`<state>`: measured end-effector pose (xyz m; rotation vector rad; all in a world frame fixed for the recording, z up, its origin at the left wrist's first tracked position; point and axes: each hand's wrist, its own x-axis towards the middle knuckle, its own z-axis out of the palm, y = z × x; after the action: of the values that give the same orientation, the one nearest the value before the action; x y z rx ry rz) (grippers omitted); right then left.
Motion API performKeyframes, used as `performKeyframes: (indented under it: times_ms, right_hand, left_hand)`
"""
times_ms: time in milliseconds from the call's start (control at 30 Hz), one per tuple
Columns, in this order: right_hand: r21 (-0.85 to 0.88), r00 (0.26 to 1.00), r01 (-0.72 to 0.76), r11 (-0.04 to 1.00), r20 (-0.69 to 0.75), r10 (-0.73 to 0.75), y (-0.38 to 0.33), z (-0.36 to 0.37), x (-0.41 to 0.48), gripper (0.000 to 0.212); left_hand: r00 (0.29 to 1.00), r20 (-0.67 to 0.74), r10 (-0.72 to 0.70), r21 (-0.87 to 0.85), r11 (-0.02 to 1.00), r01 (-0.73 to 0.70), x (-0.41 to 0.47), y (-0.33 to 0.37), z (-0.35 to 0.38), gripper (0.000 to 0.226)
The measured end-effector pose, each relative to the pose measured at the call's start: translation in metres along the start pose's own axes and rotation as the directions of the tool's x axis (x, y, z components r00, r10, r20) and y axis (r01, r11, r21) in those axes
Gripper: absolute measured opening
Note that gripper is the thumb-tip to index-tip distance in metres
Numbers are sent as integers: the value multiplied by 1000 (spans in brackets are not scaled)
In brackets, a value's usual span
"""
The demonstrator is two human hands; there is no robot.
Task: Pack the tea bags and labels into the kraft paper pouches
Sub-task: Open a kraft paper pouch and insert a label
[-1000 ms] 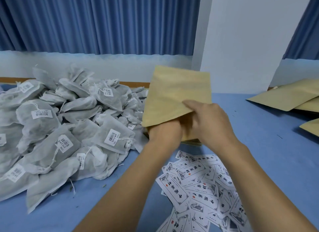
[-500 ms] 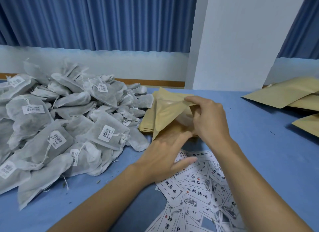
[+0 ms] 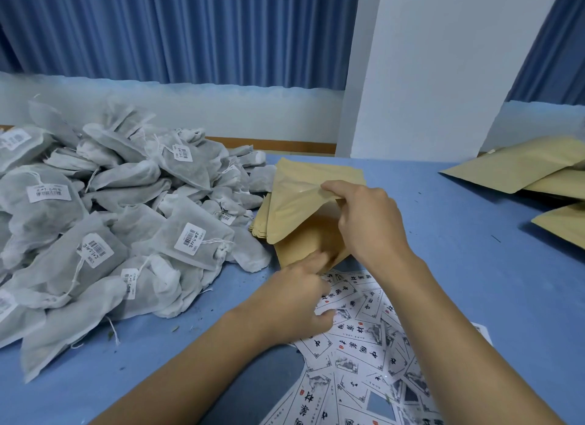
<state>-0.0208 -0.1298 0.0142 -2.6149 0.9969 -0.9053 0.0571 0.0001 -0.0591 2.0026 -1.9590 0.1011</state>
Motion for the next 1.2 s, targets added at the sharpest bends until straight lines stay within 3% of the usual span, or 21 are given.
performKeyframes:
  times_ms: [267, 467, 567, 633, 700, 767, 833, 900, 967, 1000, 1067, 1133, 1200]
  right_hand:
    - [-33, 998, 41, 999, 46, -39, -2, 1, -1, 61]
    - [-78, 996, 60, 995, 78, -54, -1, 2, 0, 59]
    - [-96, 993, 83, 992, 96, -73, -1, 2, 0, 60]
    - [-137, 988, 104, 985, 126, -87, -1, 3, 0, 62]
    - [-179, 983, 125, 976, 153, -98, -1, 2, 1, 63]
    - [-188, 983, 133, 973, 153, -104, 0, 0, 1, 63]
    - [-193, 983, 136, 972, 146, -109, 0, 0, 1, 64]
    - [-191, 982, 141, 971, 150, -113, 0, -1, 2, 63]
    - [-193, 980, 151, 970, 156, -121, -1, -1, 1, 59]
    - [-199, 979, 159, 967, 161, -128, -1, -2, 1, 58]
    - [-186, 975, 174, 967, 173, -142, -3, -3, 1, 57]
    - [-164, 968, 196, 967, 189, -165, -4, -4, -1, 55]
    - [-162, 963, 219, 962, 195, -186, -5, -4, -1, 52]
  left_hand:
    - [992, 80, 101, -102, 990, -93, -4, -6, -11, 30]
    - [976, 219, -8, -226, 972, 59, -4, -11, -23, 39]
    - [972, 232, -27, -310, 945, 100, -8, -8, -34, 30]
    - [986, 69, -153, -413, 895, 168, -7, -6, -38, 21]
    - [917, -232, -324, -509, 844, 170, -5, -2, -42, 18]
    - [812, -503, -297, -381, 919, 100, -4, 2, -44, 25]
    - [792, -568, -223, -162, 974, 158, -4, 3, -42, 38]
    - [823, -532, -199, 96, 951, 292, 1, 2, -37, 44]
    - [897, -377, -231, 333, 870, 365, 9, 5, -35, 46]
    - [922, -255, -293, 369, 851, 373, 16, 5, -33, 44]
    - [896, -83, -435, 338, 834, 436, 31, 1, -30, 35]
    - [859, -32, -511, 283, 819, 499, 50, -6, -29, 32]
    - [871, -4, -491, 259, 841, 475, 74, -19, -26, 44]
